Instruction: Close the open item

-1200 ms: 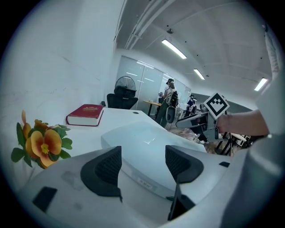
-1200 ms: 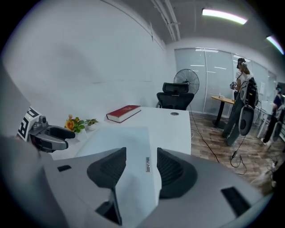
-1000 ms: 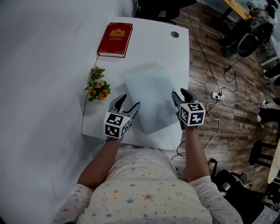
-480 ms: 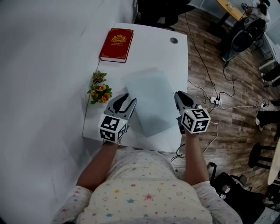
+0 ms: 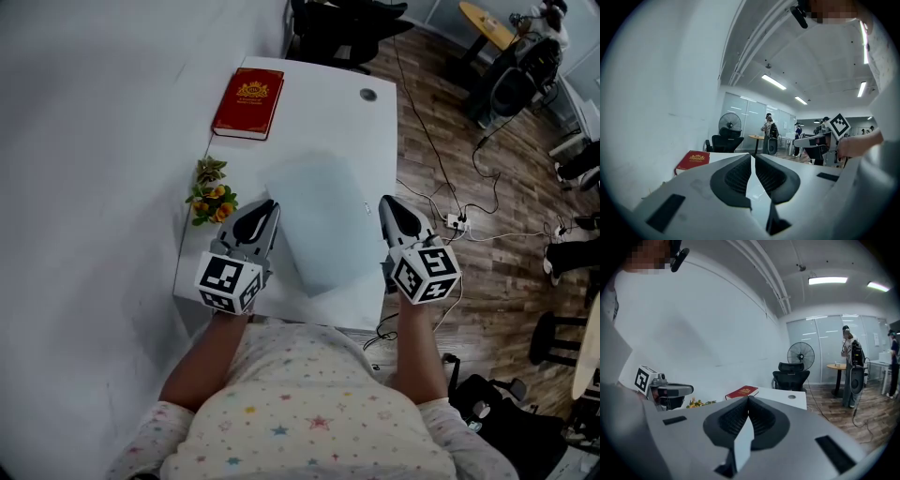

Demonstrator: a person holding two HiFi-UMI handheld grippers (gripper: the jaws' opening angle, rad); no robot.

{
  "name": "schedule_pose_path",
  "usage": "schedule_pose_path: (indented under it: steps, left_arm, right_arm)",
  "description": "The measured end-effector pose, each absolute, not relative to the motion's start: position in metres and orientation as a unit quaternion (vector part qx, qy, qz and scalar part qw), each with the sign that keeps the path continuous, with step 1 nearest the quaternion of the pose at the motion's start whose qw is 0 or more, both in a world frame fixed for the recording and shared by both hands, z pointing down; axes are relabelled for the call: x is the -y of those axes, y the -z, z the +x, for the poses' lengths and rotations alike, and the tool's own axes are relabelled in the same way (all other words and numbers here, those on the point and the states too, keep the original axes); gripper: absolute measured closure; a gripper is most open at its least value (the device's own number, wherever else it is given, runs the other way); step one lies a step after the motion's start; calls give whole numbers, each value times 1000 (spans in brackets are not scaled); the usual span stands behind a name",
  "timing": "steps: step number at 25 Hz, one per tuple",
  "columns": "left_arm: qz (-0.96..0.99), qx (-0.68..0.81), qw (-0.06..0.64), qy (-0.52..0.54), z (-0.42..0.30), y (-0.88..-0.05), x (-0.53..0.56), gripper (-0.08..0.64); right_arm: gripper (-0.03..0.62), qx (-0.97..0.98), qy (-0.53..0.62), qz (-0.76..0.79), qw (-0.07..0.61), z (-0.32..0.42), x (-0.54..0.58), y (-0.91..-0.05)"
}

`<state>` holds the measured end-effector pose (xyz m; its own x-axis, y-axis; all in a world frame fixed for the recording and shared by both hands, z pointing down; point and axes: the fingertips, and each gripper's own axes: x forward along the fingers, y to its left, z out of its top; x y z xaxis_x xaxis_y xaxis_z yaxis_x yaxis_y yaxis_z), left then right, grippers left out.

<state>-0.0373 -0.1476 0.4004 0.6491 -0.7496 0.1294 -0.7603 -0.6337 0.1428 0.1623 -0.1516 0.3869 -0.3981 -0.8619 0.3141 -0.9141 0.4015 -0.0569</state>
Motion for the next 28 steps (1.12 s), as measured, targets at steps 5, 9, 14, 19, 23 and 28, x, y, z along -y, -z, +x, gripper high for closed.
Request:
schedule_pose_path:
  steps: [5,9,14,19,23,28]
  left_arm:
    - [905,418,77,-7,-38,-373,143,529]
    - [904,422,64,-4,-39,-360,138,532]
    - [902,426,62,24,-45,-349,135,532]
    - [899,433,61,28,-49,-346,135,532]
    - [898,436,63,26,-50,-347,136,532]
    - [897,439,57,21,-50,-346,135,532]
  right_arm:
    - [592,830,-67,541,117,161,141,-364]
    - [591,832,-55,544,92,163,131,-346]
    - [591,827,-55,556,65,166,125,-333]
    - [591,825,-55,559,57,167,122,-329]
    - [591,826,-56,558,53,163,122,-329]
    - [591,828,-57,555,48,160,121,-330]
